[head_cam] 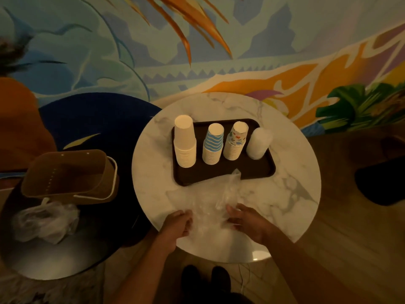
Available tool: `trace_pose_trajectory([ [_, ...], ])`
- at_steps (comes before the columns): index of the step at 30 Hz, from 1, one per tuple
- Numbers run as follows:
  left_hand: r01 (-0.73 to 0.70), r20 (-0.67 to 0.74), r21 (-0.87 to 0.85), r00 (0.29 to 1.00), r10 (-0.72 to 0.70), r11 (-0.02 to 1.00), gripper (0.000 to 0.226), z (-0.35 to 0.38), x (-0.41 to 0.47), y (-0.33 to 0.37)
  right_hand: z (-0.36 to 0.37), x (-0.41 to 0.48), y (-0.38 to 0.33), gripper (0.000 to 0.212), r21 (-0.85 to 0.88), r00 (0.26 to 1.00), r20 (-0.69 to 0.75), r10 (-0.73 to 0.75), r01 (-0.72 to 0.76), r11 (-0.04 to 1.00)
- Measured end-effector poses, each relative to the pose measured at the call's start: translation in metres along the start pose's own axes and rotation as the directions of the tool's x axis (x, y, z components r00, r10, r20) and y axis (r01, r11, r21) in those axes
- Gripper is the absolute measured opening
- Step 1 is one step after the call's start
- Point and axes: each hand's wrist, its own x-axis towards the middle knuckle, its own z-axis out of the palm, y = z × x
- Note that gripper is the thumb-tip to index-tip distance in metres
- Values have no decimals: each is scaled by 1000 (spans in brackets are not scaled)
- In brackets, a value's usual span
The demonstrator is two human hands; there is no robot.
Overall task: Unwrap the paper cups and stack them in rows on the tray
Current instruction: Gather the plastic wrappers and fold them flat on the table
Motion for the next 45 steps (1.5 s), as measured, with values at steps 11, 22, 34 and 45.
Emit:
trace_pose_trajectory([
  [11, -68, 117, 21, 991, 65, 997, 22, 5, -14, -11, 12, 2, -3, 12, -219, 978, -160, -131, 94, 971],
  [22, -198, -358, -268, 929, 93, 943, 21, -3, -1, -14, -52, -2, 1, 17, -504, 965, -246, -85, -52, 862],
  [34, -326, -373, 283, 829, 417, 902, 44, -5, 3, -18, -100, -17, 1, 25, -591, 991, -95, 93, -131, 796],
  [45, -189, -378, 443, 847, 374, 876, 40, 7, 5, -43, -107, -6, 1, 37, -373, 961, -275, -32, -76, 925],
])
